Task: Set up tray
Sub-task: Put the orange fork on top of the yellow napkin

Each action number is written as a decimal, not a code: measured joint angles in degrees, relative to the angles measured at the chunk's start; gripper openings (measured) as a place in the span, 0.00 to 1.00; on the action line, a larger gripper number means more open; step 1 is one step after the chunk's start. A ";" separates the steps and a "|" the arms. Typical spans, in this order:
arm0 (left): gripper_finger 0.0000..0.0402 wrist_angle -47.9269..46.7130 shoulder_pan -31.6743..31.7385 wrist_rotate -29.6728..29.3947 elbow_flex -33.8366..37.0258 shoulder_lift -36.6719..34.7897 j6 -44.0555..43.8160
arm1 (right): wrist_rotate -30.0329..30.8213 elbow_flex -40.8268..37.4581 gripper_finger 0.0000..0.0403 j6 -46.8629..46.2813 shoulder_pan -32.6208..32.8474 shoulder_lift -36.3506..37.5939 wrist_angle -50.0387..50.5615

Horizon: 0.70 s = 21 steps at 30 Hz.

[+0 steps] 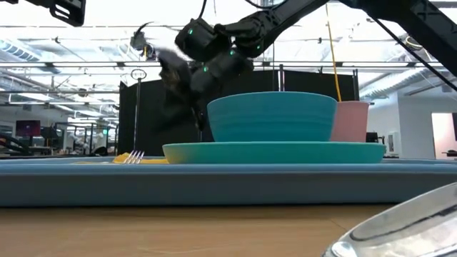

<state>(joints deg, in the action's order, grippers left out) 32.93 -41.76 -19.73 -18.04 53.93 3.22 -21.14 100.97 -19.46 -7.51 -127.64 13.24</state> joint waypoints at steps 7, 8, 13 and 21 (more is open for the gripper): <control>0.17 -0.32 0.04 -0.37 -0.02 -0.02 0.72 | 2.99 0.02 0.00 -2.20 0.51 -2.24 -0.76; 0.17 -0.53 0.04 -0.46 -0.02 0.00 0.90 | 3.07 0.00 0.00 -2.31 0.48 -2.42 -0.50; 0.17 -0.62 0.15 -1.28 -0.02 0.00 1.25 | 3.05 -0.09 0.00 -3.71 0.53 -3.03 -0.99; 0.17 -0.65 0.34 -1.62 -0.02 0.00 1.65 | 2.92 -0.09 0.00 -3.87 0.93 -3.58 -1.09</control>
<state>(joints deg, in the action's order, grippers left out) 32.28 -41.42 -21.35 -18.06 53.93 4.86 -18.22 100.88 -23.33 -6.58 -131.22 12.15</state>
